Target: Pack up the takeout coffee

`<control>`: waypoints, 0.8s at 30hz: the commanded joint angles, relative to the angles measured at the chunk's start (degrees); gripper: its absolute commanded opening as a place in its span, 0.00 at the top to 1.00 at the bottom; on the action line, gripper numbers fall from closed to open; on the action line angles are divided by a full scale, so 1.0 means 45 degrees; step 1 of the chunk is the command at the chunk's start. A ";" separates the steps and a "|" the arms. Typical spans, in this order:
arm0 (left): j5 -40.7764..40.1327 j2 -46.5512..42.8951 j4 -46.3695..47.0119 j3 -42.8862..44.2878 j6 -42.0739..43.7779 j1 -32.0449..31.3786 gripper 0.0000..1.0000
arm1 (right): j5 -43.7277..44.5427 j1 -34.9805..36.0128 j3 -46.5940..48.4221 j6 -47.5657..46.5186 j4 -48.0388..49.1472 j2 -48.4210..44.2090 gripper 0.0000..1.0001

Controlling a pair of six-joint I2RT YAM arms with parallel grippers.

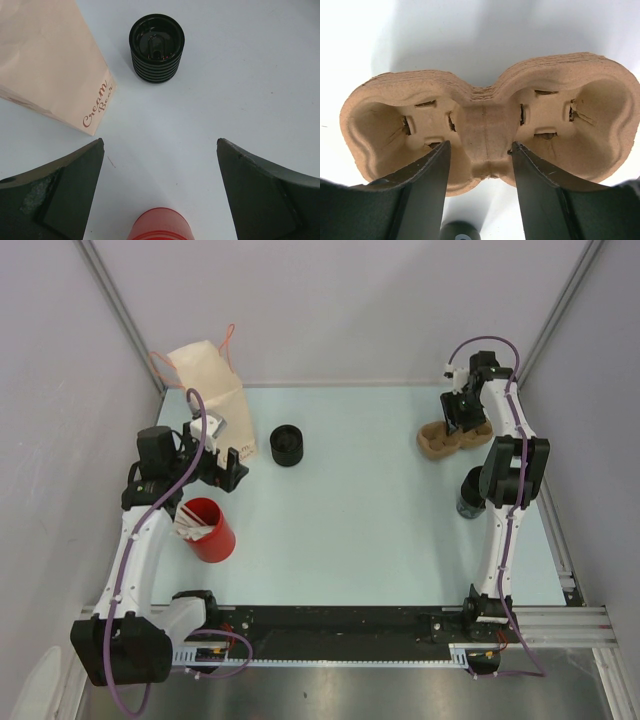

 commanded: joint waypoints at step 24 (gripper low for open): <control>0.0496 -0.0108 0.0539 -0.0129 0.0065 0.0075 0.00 | -0.0197 -0.0012 -0.0063 0.0173 0.0518 -0.0449 0.94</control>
